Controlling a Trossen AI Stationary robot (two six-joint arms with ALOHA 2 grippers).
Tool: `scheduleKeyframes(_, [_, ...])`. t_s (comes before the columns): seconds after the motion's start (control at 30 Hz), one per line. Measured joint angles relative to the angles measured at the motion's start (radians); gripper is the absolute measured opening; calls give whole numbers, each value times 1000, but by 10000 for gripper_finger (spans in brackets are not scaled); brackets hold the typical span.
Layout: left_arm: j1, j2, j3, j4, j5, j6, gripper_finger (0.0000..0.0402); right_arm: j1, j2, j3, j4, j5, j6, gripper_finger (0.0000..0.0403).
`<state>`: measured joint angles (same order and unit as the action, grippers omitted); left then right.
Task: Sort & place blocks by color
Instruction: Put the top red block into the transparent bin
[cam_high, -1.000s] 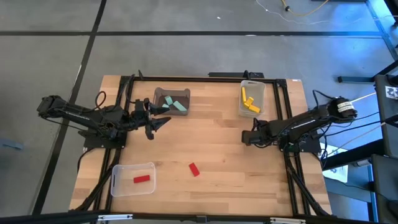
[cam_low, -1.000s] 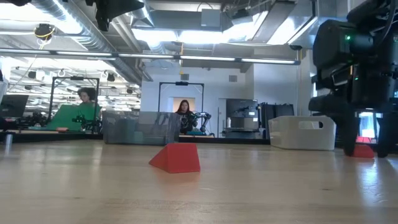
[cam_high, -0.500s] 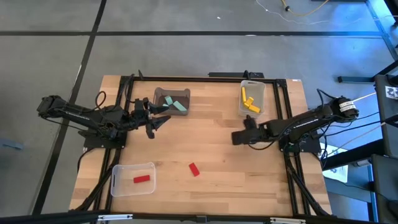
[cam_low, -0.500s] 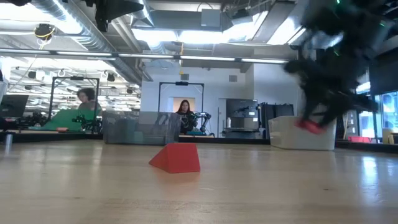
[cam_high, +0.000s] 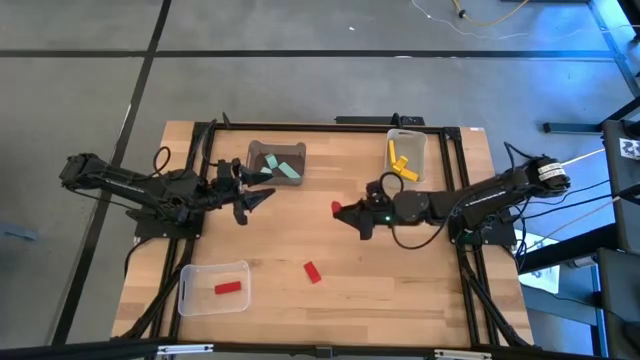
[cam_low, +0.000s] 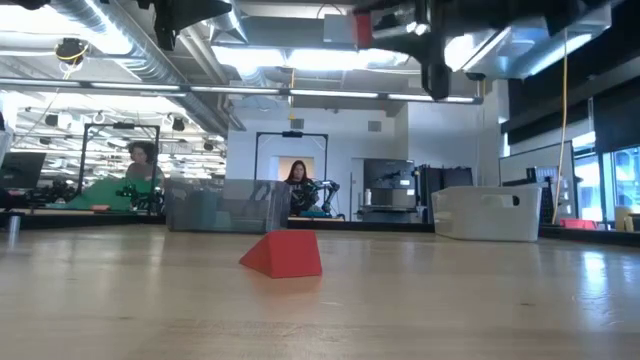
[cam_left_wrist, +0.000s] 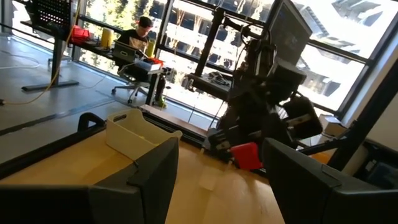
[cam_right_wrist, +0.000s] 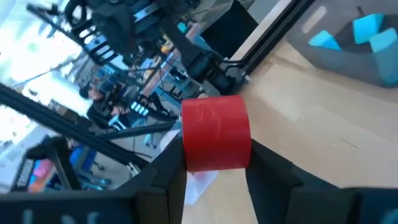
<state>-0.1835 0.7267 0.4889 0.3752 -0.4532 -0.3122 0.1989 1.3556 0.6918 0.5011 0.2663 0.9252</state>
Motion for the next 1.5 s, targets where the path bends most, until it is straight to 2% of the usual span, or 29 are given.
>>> scheduleKeyframes(0.17, [0, 80, 17, 0, 39, -18, 225, -20, 0, 101, -143, -117, -36, 130])
scheduleKeyframes(0.33, [-1, 244, 102, -35, 227, 0, 225, -41, 5, 188, -330, -232, -77, 130])
scheduleKeyframes(0.43, [-16, 374, 174, -99, 309, 74, 225, -46, 31, 214, -358, -306, -101, 130])
scheduleKeyframes(0.63, [-69, 587, 320, -114, 307, 337, 225, -45, 120, 235, -339, -466, -98, 130])
scheduleKeyframes(0.8, [-100, 702, 410, -109, 283, 499, 225, -33, 159, 244, -261, -528, -92, 130])
scheduleKeyframes(0.9, [-115, 745, 445, -114, 281, 552, 225, -28, 168, 244, -252, -533, -75, 130])
scheduleKeyframes(1.1, [-127, 776, 480, -112, 288, 558, 221, -23, 180, 243, -248, -549, -67, 130])
scheduleKeyframes(1.23, [-127, 778, 480, -134, 280, 559, 190, -23, 183, 243, -227, -575, -68, 130])
scheduleKeyframes(1.5, [-128, 778, 480, -139, 292, 586, 80, -23, 182, 243, -228, -614, -55, 130])
